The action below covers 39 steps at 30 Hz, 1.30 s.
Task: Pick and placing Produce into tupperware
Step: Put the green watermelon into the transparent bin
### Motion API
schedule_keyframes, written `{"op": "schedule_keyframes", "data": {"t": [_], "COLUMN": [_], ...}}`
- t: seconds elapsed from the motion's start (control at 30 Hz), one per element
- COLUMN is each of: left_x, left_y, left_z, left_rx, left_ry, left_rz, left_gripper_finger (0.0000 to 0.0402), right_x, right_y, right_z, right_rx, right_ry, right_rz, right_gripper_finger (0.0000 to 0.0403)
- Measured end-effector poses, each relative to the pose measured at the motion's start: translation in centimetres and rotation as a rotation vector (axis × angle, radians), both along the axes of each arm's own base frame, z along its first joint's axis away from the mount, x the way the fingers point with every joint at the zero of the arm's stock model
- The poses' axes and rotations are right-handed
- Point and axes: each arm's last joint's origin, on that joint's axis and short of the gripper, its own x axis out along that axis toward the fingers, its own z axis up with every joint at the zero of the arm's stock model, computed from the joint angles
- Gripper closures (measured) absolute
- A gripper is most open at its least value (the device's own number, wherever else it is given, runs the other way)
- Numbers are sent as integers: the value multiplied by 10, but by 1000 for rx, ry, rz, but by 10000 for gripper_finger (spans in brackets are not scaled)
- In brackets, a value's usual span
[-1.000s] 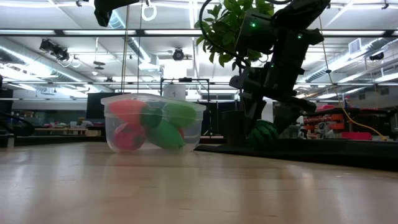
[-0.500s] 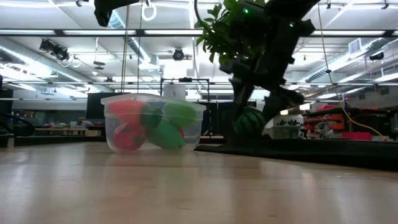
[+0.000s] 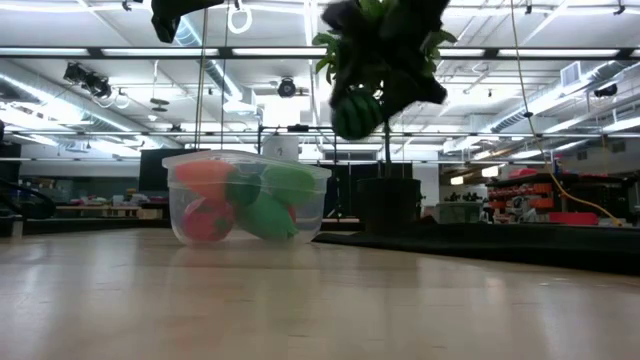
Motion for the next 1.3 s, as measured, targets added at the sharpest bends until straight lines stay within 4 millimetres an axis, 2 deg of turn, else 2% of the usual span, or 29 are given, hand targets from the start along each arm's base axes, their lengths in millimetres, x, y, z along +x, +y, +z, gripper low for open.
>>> {"op": "schedule_keyframes", "data": {"t": [0.2, 0.5, 0.8, 0.97, 1.3], "left_x": [0, 0, 0, 0, 0], "left_y": [0, 0, 0, 0, 0], "left_z": [0, 0, 0, 0, 0], "left_rx": [8, 8, 4, 3, 8], "left_ry": [1, 0, 0, 2, 4], "left_rz": [0, 0, 0, 0, 0], "left_gripper_finger": [229, 227, 226, 229, 228], "right_x": [15, 35, 54, 57, 60], "right_y": [10, 8, 10, 5, -8], "right_z": [11, 0, -30, -30, -26], "right_rx": [11, 33, 56, 20, -179], "right_ry": [-182, -276, -254, -281, -280], "right_rz": [21, 12, 29, 42, 164], "right_gripper_finger": [112, 112, 111, 111, 111]}}
